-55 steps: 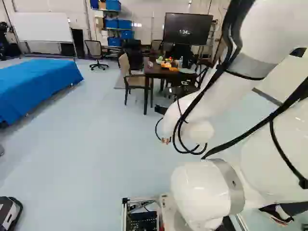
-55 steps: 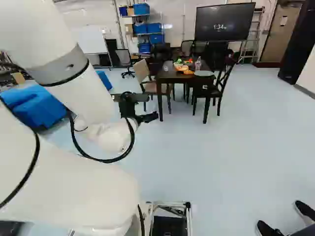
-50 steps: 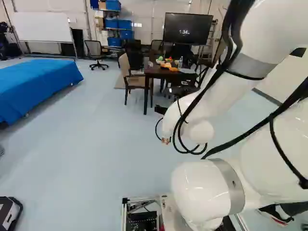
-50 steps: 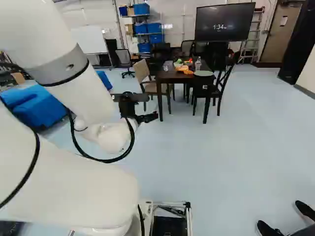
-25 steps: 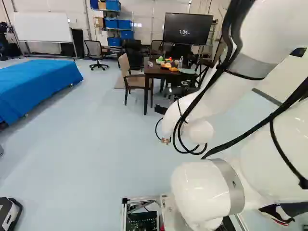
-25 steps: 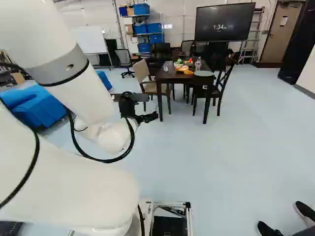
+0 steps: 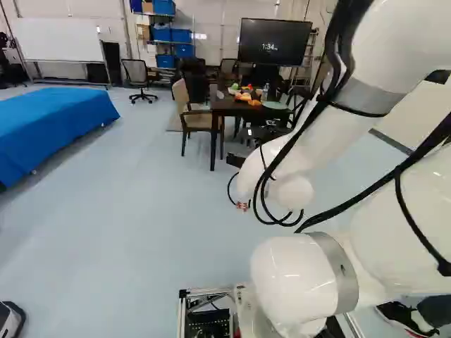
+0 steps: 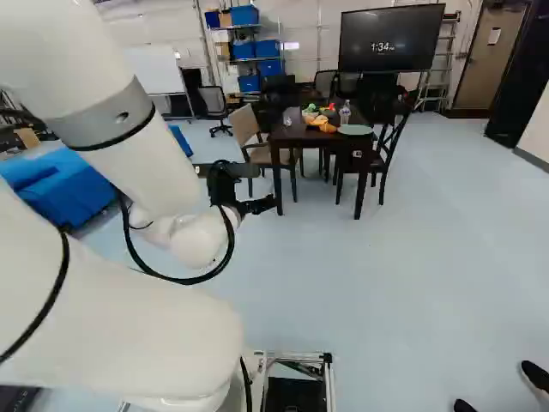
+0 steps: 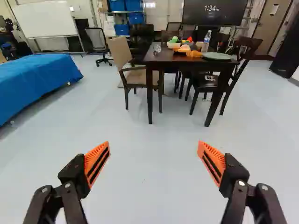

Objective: Move the croissant to the empty plate

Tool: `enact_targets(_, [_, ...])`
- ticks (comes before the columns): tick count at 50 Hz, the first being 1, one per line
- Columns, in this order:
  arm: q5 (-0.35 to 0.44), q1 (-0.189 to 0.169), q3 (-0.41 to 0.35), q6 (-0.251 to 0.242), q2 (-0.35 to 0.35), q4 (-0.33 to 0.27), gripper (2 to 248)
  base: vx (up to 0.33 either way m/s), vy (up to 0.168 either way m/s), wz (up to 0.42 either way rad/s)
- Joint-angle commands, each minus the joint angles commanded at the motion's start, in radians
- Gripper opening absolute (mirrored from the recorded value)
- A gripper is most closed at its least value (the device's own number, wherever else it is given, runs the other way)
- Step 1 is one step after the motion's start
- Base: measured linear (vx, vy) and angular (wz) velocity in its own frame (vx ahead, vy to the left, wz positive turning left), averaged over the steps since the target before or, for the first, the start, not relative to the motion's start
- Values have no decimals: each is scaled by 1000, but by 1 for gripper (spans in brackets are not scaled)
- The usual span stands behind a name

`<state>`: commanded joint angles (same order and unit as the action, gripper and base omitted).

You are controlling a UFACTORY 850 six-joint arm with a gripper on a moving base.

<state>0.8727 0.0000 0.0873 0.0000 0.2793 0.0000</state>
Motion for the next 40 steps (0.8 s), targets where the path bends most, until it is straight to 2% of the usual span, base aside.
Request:
enact_targets(19, [0, 0, 0, 0, 0, 0, 247, 116, 0, -15])
enact_targets(40, [0, 0, 0, 0, 0, 0, 247, 109, -28, -162])
